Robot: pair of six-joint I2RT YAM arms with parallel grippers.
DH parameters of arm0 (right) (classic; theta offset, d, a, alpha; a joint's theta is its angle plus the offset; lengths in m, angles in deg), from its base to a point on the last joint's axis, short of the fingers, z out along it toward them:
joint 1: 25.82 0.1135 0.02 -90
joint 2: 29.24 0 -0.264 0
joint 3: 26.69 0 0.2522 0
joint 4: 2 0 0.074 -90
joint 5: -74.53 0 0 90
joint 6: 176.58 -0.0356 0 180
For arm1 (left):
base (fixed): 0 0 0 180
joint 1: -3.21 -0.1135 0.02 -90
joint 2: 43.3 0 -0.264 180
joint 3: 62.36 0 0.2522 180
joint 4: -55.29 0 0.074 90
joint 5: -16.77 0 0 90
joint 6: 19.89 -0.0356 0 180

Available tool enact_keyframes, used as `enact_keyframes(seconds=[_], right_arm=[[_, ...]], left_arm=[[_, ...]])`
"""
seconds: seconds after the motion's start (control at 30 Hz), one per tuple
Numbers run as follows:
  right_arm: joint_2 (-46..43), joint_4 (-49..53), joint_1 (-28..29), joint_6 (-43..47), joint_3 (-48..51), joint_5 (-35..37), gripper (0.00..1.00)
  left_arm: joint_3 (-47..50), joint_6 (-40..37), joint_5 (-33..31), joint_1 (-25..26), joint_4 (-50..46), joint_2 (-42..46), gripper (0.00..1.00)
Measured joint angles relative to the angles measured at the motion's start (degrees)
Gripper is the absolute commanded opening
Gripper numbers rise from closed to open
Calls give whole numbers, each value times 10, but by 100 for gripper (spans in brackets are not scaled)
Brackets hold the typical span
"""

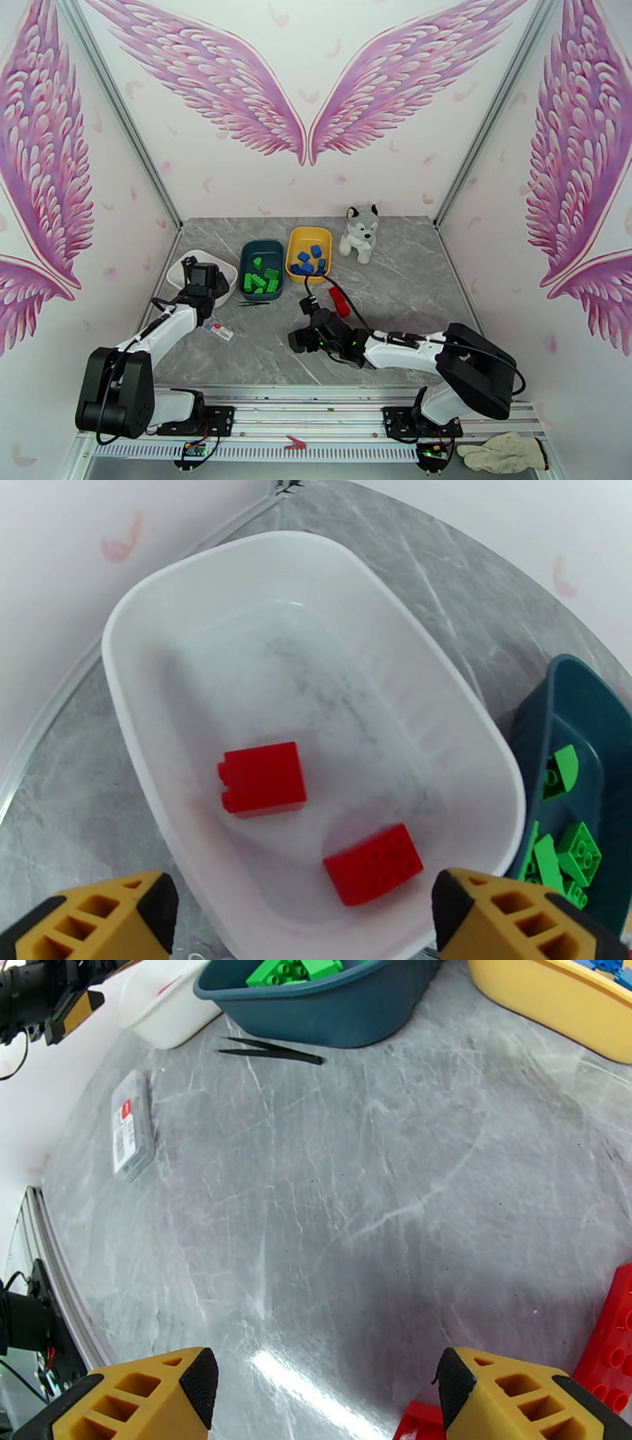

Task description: Sort the legos into containers by color

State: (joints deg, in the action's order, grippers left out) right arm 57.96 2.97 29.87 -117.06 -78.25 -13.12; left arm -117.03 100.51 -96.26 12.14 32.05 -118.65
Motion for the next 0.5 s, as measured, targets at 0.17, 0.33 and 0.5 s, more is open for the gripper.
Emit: enact_keyframes(seconds=[0.17,0.33,0.5], right_arm=[[-3,3,0,4,0,23,88],[-42,12,-8,3,30,40,89],[-76,30,-28,3,58,48,89]], left_arm=[[10,1,-9,107,-3,53,96],[50,16,-22,205,-4,78,97],[84,32,-36,299,-5,80,98]])
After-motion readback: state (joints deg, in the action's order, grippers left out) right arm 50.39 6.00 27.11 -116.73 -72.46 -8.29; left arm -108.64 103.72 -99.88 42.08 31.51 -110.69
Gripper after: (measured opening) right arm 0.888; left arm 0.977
